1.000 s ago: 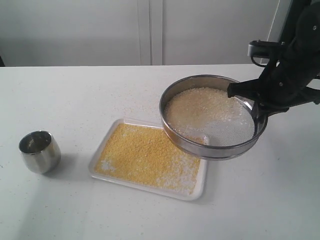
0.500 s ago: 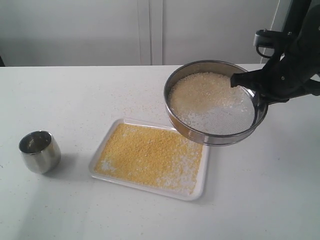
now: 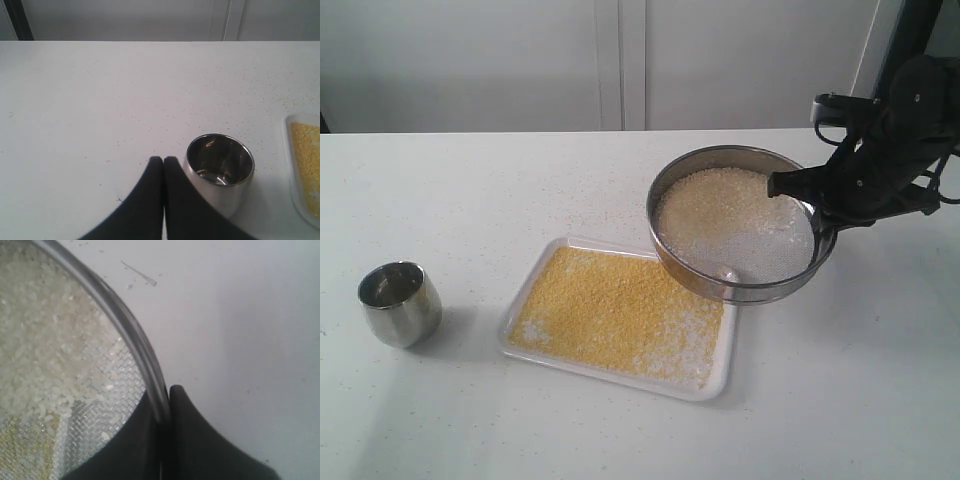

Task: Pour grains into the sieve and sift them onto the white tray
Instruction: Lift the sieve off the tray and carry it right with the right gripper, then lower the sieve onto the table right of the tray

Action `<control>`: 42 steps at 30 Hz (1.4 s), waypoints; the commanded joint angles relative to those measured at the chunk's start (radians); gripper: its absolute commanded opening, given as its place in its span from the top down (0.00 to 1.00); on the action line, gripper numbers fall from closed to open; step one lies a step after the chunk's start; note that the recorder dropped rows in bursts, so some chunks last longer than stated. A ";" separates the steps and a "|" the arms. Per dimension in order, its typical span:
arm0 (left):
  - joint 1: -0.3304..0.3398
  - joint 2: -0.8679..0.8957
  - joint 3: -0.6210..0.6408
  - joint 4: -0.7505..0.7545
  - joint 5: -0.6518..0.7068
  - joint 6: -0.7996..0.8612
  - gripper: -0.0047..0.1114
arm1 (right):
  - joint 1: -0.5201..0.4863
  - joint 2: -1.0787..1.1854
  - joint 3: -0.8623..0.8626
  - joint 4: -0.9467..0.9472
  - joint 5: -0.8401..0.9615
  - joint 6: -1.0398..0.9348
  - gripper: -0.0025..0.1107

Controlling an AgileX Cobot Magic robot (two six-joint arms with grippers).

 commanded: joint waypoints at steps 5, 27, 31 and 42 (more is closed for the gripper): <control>0.002 -0.009 0.007 0.002 -0.005 -0.005 0.96 | -0.030 0.055 -0.084 0.019 -0.042 0.060 0.98; 0.002 -0.009 0.007 0.002 -0.005 -0.005 0.96 | -0.055 0.285 -0.269 0.018 -0.076 0.365 0.98; 0.002 -0.009 0.007 0.002 -0.005 -0.005 0.96 | -0.055 0.297 -0.269 0.017 -0.072 0.369 0.98; 0.002 -0.009 0.007 0.002 -0.005 -0.005 0.96 | -0.055 0.306 -0.269 0.013 -0.053 0.380 0.98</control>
